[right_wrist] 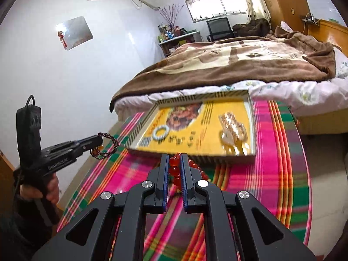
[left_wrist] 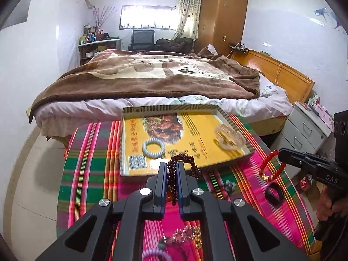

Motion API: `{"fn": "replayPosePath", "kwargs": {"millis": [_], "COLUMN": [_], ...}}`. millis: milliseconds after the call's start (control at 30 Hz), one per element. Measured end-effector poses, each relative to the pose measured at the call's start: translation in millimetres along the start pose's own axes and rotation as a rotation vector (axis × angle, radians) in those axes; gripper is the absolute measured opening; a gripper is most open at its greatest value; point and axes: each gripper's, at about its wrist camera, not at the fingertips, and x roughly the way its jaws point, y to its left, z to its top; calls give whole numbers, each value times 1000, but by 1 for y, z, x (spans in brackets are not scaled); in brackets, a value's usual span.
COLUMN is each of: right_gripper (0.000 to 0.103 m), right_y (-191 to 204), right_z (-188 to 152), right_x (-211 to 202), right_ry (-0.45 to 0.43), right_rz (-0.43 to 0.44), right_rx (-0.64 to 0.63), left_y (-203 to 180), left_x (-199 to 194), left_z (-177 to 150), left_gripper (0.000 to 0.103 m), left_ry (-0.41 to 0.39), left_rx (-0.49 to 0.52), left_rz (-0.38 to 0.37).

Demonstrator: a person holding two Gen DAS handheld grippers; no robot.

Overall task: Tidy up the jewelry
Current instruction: 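Lower the brown beads into the tray and open the left gripper while the right releases the red beads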

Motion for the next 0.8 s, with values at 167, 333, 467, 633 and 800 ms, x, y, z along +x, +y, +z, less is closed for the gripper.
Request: {"fn": "replayPosePath", "kwargs": {"millis": [167, 333, 467, 633, 800], "right_gripper": [10, 10, 10, 10, 10], "right_y": [-7, -9, -18, -31, -33], "right_z": [25, 44, 54, 63, 74], "right_x": [24, 59, 90, 125, 151], "right_ry": [2, 32, 65, 93, 108], "right_rz": [-4, -21, -51, -130, -168], "right_rx": [12, -4, 5, 17, -5], "left_y": [5, 16, 28, 43, 51], "left_x": [24, 60, 93, 135, 168], "left_z": [22, 39, 48, 53, 64], "left_gripper": [8, 8, 8, 8, 8], "left_ry": [1, 23, 47, 93, 119], "left_rx": [9, 3, -7, -37, -42], "left_rz": [0, 16, 25, 36, 38]}}
